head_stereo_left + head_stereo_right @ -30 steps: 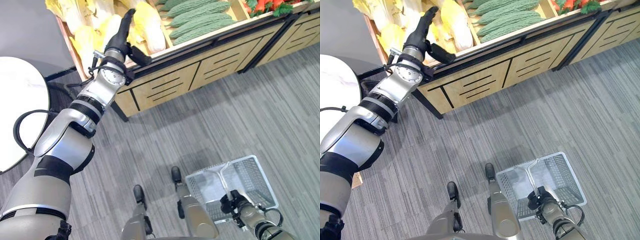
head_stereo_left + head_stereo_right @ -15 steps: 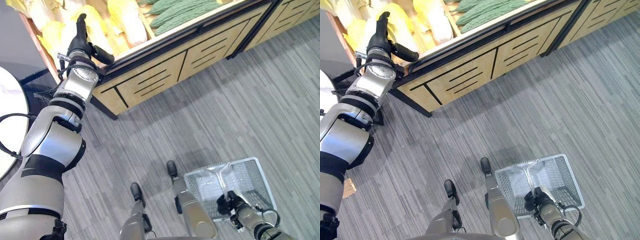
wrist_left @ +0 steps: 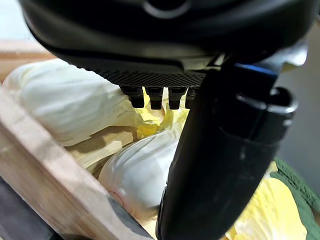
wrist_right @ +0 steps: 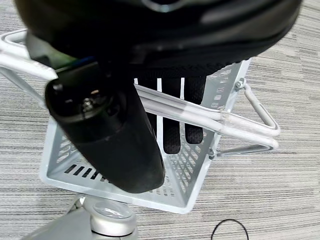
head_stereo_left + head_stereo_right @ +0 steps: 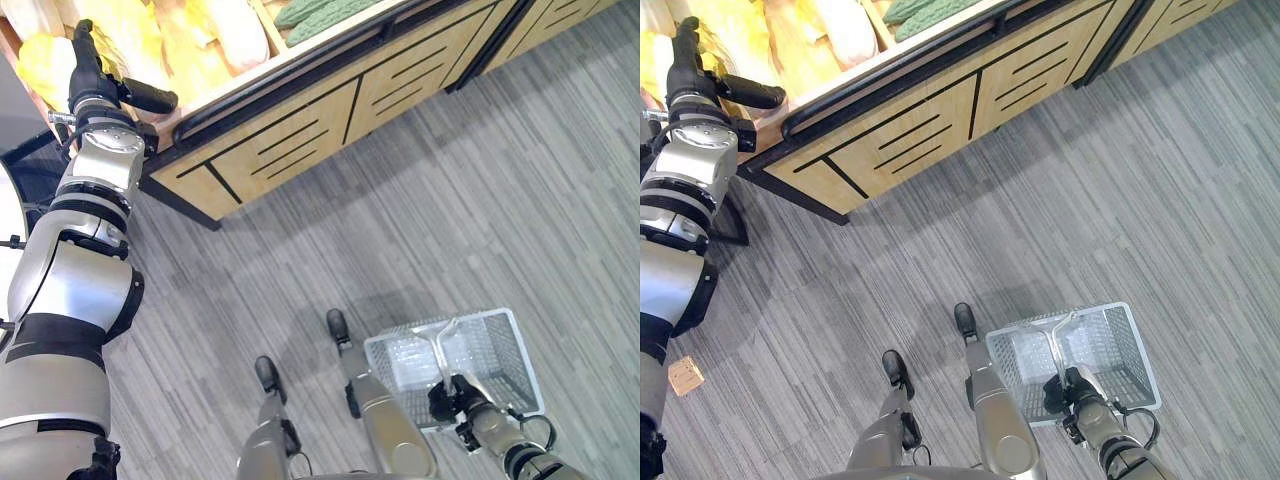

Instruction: Get the vegetables into the basket

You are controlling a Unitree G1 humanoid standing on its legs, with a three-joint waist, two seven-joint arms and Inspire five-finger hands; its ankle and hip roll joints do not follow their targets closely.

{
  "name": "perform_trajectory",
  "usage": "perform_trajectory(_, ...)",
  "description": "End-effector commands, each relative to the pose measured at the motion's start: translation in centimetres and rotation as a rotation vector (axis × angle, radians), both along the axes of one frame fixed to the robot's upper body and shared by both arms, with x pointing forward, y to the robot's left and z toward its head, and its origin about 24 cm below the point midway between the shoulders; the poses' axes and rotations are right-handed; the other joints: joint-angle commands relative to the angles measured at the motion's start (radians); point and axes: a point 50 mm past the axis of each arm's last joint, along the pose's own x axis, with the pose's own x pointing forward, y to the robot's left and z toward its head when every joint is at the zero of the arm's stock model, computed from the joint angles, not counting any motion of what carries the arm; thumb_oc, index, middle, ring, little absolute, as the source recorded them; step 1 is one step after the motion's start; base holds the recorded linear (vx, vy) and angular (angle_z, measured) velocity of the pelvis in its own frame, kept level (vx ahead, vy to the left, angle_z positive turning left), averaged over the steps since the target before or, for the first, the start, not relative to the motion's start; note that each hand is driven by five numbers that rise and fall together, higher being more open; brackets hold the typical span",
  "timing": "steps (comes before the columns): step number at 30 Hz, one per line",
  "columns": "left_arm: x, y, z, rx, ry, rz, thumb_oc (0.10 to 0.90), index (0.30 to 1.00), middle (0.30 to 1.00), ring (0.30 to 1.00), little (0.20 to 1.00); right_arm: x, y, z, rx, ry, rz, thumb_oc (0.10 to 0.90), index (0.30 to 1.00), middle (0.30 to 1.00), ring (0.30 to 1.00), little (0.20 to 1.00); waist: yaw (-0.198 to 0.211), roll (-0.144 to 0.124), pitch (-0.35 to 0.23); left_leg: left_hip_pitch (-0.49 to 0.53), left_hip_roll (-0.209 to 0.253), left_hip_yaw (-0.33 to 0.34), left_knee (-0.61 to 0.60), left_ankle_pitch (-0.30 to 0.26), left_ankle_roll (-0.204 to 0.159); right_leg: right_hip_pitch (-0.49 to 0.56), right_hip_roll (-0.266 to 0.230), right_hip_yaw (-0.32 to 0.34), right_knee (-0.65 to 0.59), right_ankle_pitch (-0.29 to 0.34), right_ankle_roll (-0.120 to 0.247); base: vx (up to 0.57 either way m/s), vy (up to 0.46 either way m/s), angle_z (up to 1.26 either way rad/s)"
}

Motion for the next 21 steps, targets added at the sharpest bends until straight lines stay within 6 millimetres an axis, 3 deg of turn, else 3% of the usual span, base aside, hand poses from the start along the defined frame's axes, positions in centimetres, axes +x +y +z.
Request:
perform_trajectory(1,-2.4,3.4,5.4,-0.033,-0.152,0.159,0.9,1.0,1.0,1.0,1.0,-4.1,-0.9,-1.3,0.004,0.099,-0.059,0.4,0.3,0.3,0.3,0.3,-0.021,-0.031,-0.016,0.072,0.008,-0.058,0.001,-0.046,-0.094,0.078,-0.048,-0.034,-0.005,-0.097,0.139,-0.01,-0.007,0.04)
perform_trajectory(2,-2.4,3.5,5.2,-0.034,-0.146,0.16,0.9,1.0,1.0,1.0,1.0,-4.2,-0.9,-1.4,0.008,0.1,-0.061,0.4,0.3,0.3,0.3,0.3,-0.022,-0.033,-0.015,0.069,0.008,-0.06,0.001,-0.046,-0.094,0.075,-0.048,-0.035,-0.005,-0.095,0.139,0.0,-0.006,0.04)
perform_trajectory(3,-2.3,3.3,5.0,-0.039,-0.143,0.153,0.596,0.575,0.575,0.575,0.575,-4.0,-0.8,-1.3,0.015,0.091,-0.063,0.4,0.3,0.3,0.3,0.3,-0.022,-0.035,-0.012,0.064,0.008,-0.062,0.001,-0.045,-0.094,0.071,-0.049,-0.038,-0.005,-0.094,0.14,0.0,0.0,0.0)
perform_trajectory(5,-2.1,3.1,4.7,-0.035,-0.134,0.145,0.4,0.3,0.3,0.3,0.3,-3.9,-0.9,-1.2,0.018,0.082,-0.074,0.4,0.3,0.3,0.3,0.3,-0.022,-0.036,-0.01,0.061,0.006,-0.062,0.001,-0.046,-0.093,0.069,-0.05,-0.038,-0.005,-0.092,0.14,0.0,0.0,0.0)
perform_trajectory(21,-1.4,2.2,3.2,-0.006,-0.083,0.118,0.4,0.3,0.3,0.3,0.3,-3.5,-1.0,-1.0,0.033,0.054,-0.085,0.4,0.3,0.3,0.3,0.3,-0.019,-0.039,-0.001,0.071,-0.002,-0.06,0.001,-0.049,-0.087,0.073,-0.054,-0.033,-0.005,-0.084,0.138,0.0,0.003,0.0)
